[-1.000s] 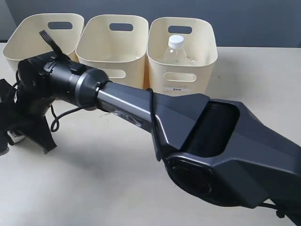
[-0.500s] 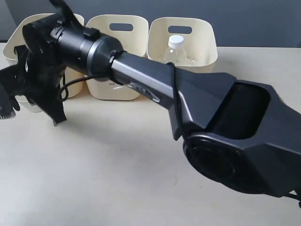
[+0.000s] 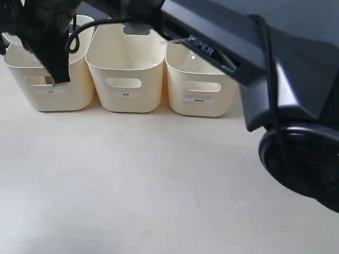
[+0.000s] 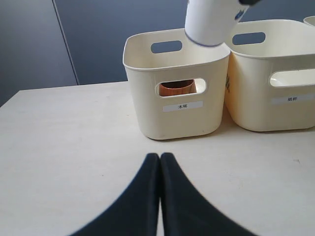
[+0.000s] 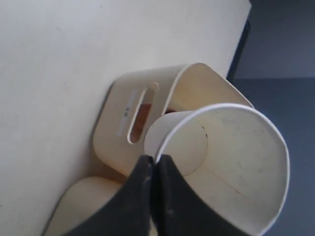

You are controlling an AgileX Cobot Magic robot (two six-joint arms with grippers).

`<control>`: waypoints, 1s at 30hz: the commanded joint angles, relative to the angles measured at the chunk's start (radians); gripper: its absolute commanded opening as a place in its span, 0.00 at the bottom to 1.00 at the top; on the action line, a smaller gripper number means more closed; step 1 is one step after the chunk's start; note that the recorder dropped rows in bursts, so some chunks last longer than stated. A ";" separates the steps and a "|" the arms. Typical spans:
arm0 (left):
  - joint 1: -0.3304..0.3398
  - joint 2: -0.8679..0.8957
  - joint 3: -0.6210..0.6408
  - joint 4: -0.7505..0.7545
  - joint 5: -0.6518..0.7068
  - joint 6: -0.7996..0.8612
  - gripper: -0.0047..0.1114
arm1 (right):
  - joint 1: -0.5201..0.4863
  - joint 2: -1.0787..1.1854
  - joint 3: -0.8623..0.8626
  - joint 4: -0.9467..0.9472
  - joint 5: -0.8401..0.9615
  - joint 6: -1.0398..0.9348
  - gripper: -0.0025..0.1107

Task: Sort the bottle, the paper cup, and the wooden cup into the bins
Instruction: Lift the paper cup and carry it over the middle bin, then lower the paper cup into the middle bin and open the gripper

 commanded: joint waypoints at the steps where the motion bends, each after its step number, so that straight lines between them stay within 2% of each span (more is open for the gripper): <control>1: -0.005 -0.005 0.002 0.001 -0.013 0.000 0.04 | -0.062 -0.054 -0.002 -0.033 -0.033 0.107 0.02; 8: -0.005 -0.005 0.002 0.001 -0.013 0.000 0.04 | -0.193 -0.051 -0.002 -0.031 -0.041 0.275 0.02; 16: -0.005 -0.005 0.002 0.001 -0.013 0.000 0.04 | -0.325 0.008 0.000 0.132 -0.034 0.316 0.02; 21: -0.005 -0.005 0.002 0.001 -0.013 0.000 0.04 | -0.364 0.072 0.000 0.217 -0.035 0.316 0.02; 30: -0.005 -0.005 0.002 0.001 -0.013 0.000 0.04 | -0.380 0.173 0.000 0.240 -0.046 0.320 0.02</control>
